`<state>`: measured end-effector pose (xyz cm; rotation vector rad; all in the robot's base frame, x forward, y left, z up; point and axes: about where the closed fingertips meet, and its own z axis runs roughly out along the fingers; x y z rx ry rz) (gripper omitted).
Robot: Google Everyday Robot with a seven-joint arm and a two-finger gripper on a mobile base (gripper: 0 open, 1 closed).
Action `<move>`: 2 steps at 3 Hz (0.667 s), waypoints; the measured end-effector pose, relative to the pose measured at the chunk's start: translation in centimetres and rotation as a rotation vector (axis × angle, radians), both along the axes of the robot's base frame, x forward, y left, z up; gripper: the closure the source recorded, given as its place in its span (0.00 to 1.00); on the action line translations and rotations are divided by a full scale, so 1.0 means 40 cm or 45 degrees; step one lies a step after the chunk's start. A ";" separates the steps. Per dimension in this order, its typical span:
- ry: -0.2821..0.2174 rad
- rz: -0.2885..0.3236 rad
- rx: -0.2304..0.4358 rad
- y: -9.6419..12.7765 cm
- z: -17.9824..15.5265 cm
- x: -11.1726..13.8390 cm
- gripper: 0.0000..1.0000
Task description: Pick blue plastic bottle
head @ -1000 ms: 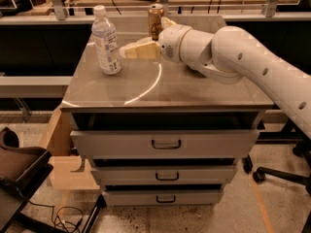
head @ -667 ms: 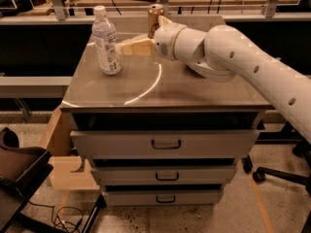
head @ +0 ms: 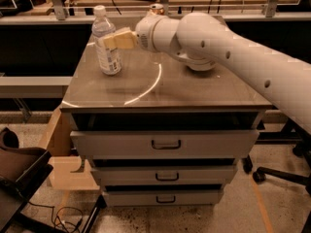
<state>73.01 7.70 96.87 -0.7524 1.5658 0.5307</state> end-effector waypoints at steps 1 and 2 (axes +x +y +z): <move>0.002 -0.062 0.002 0.019 0.002 0.029 0.00; -0.008 -0.063 0.061 0.062 0.005 0.049 0.00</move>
Offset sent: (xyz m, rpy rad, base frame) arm 0.0245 0.0597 0.0030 0.1325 -0.0155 -0.0208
